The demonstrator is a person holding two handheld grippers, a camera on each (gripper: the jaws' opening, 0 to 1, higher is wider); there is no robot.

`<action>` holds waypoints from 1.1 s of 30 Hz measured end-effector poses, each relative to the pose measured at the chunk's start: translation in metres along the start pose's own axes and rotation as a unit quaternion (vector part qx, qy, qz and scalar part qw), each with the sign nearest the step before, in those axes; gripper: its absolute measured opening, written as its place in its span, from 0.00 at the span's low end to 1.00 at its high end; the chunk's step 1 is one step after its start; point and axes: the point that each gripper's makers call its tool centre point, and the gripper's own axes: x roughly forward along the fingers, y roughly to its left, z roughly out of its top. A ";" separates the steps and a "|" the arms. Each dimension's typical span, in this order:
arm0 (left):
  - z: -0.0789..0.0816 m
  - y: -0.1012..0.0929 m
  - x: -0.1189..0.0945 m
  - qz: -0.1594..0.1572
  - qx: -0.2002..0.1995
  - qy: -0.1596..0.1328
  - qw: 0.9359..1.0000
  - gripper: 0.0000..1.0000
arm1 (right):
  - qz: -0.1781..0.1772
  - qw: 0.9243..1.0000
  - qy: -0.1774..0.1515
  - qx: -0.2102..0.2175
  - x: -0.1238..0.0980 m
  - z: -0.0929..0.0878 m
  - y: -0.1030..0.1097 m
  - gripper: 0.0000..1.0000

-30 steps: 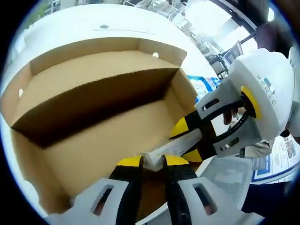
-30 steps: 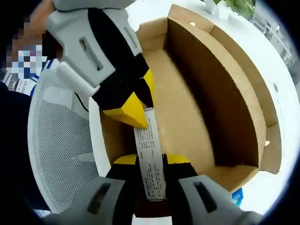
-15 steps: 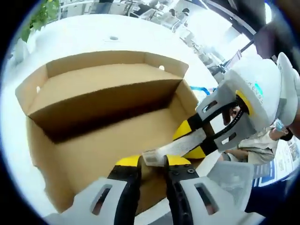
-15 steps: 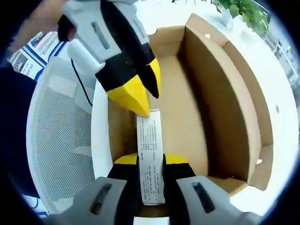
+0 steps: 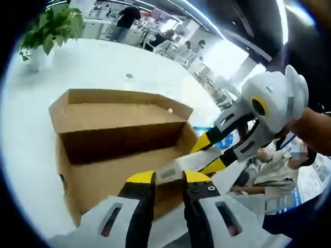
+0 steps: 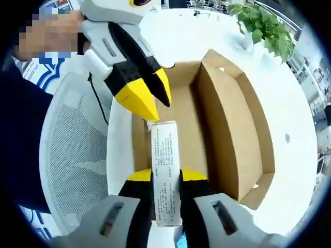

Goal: Operate the shoe box by opening the lid, removing the specified soft item, and placing it in the target area until the item is outside and the box remains undamaged.

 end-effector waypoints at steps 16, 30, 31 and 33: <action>-0.040 -0.005 -0.046 -0.019 0.049 -0.047 0.998 0.20 | -0.026 0.999 0.018 -0.002 -0.052 -0.033 0.005 0.15; -0.058 -0.090 -0.053 -0.095 0.138 -0.069 0.983 0.23 | -0.041 0.997 0.057 0.012 -0.097 -0.106 0.000 0.15; -0.059 -0.093 -0.051 -0.097 0.141 -0.067 0.983 0.23 | -0.042 0.997 0.056 0.013 -0.098 -0.108 -0.001 0.15; -0.061 -0.104 -0.049 -0.111 0.144 -0.064 0.981 0.23 | -0.041 0.998 0.056 0.012 -0.102 -0.113 0.000 0.15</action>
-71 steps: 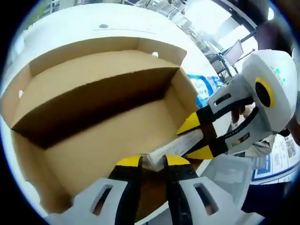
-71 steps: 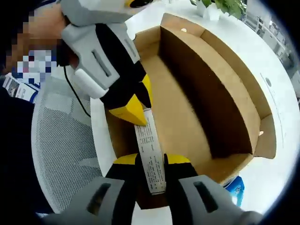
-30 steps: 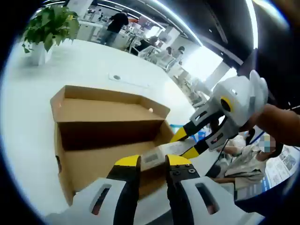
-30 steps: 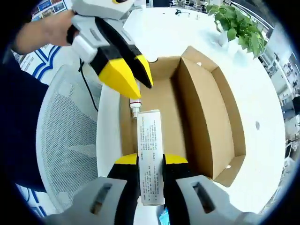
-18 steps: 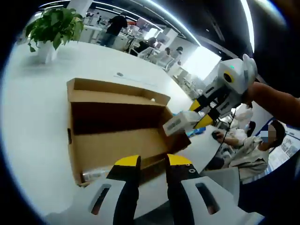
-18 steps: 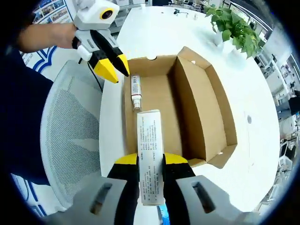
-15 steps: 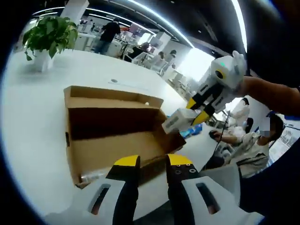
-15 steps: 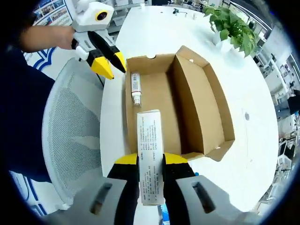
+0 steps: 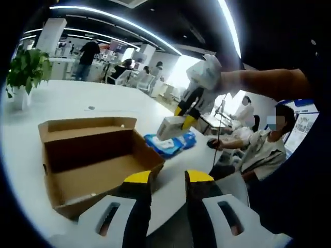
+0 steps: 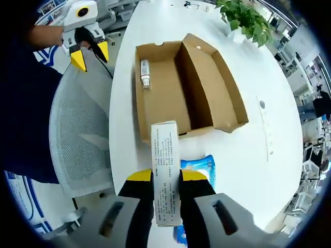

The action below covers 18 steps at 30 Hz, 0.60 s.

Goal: Operate the shoe box by opening the lid, removing the specified soft item, and placing it in the target area until the item is outside and the box remains undamaged.

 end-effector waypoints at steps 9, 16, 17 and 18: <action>0.013 -0.027 0.013 -0.011 0.020 0.001 1.000 0.23 | 0.009 1.000 0.003 -0.006 -0.007 -0.037 0.000 0.15; 0.014 -0.040 0.026 -0.013 0.033 0.010 0.999 0.24 | 0.009 1.000 0.001 -0.003 -0.012 -0.065 -0.004 0.15; 0.014 -0.042 0.027 -0.012 0.033 0.011 0.999 0.24 | 0.009 1.000 0.001 -0.001 -0.013 -0.070 -0.006 0.15; 0.015 -0.043 0.028 -0.012 0.035 0.011 0.999 0.24 | 0.010 1.000 0.000 0.000 -0.014 -0.074 -0.006 0.15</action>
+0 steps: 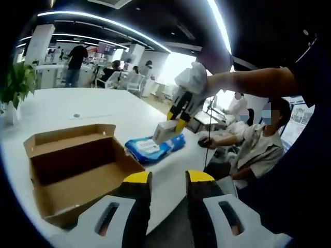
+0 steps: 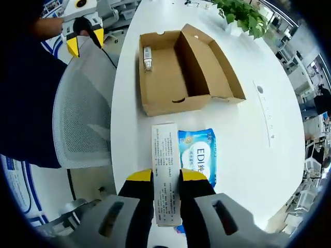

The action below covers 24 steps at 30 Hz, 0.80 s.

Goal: Operate the shoe box by opening the lid, removing the specified soft item, and placing it in the target area until the item is outside and the box remains undamaged.

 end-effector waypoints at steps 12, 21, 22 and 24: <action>0.000 -0.016 0.021 0.010 0.002 0.016 1.000 0.25 | 0.004 1.000 -0.002 0.006 -0.001 -0.045 -0.011 0.15; 0.016 -0.030 0.042 0.010 0.015 0.019 1.000 0.26 | 0.010 1.000 -0.008 0.008 0.000 -0.073 -0.022 0.15; 0.018 -0.032 0.047 0.010 0.016 0.023 1.000 0.26 | 0.011 1.000 -0.008 0.007 0.001 -0.076 -0.022 0.15; 0.022 -0.036 0.055 0.007 0.023 0.023 0.999 0.26 | 0.014 1.000 -0.011 0.008 0.001 -0.083 -0.024 0.15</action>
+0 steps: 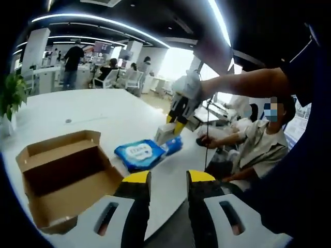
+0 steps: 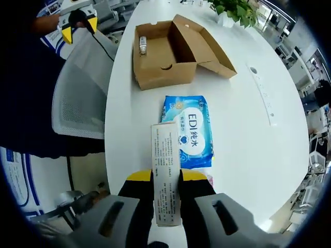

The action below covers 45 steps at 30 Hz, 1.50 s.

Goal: Operate the shoe box by opening the lid, removing the specified soft item, and placing it in the target area until the item is outside and the box remains undamaged.

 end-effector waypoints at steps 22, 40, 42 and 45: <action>0.011 -0.011 0.103 -0.005 0.060 0.076 0.995 0.25 | 0.023 1.000 -0.013 0.002 0.000 -0.067 -0.021 0.15; 0.020 0.010 0.168 -0.008 0.072 0.108 0.991 0.24 | 0.019 1.000 -0.014 -0.005 0.003 -0.072 -0.081 0.15; 0.023 0.017 0.174 -0.005 0.069 0.109 0.992 0.24 | 0.019 1.000 -0.013 -0.005 0.004 -0.073 -0.087 0.15; 0.029 0.024 0.180 -0.003 0.060 0.106 0.993 0.24 | 0.017 1.000 -0.005 -0.012 0.003 -0.077 -0.098 0.15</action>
